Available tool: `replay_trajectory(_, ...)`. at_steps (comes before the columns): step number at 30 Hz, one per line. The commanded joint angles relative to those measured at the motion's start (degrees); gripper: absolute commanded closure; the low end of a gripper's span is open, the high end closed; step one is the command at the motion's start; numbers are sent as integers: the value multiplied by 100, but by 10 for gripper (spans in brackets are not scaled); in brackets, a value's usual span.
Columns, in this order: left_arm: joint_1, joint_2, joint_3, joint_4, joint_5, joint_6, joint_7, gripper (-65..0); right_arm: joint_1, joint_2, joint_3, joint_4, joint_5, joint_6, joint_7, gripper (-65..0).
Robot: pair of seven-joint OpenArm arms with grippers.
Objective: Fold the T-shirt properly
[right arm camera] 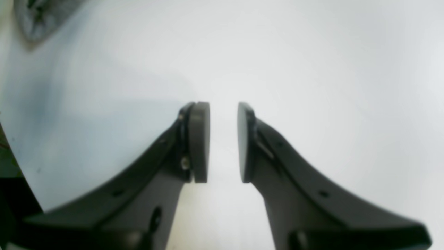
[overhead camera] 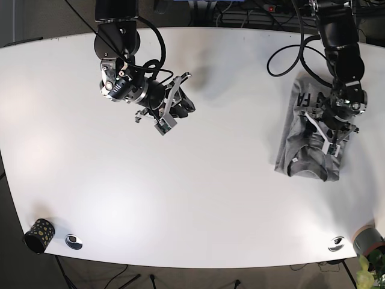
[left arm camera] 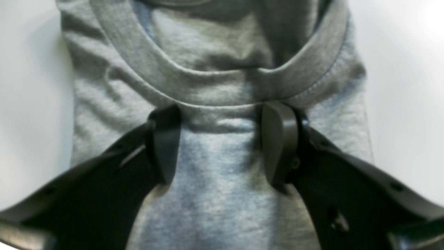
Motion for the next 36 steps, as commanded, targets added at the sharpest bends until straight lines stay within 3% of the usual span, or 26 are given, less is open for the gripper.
replay_trajectory(1,5,-303,-188,-349,455,-73,685,-332,75,11,14,127,107,41,109,-124)
replay_trajectory(8,-65,-979,-750,-1263,446,-477,606,-332,66,29,23,127,98,41,109,-124)
replay_trajectory(18,-206,-1867,-882,-2652,446,-574,-370,-332,40,29,32,127,98,41,109,-124)
replay_trajectory(30,-214,-2500,-882,-2863,419,-574,-1038,-336,-13,37,32,399,54,41,109,-124)
replay_trajectory(36,-469,-2676,-900,-2828,402,-574,-1117,-333,-4,37,32,417,54,41,109,-124)
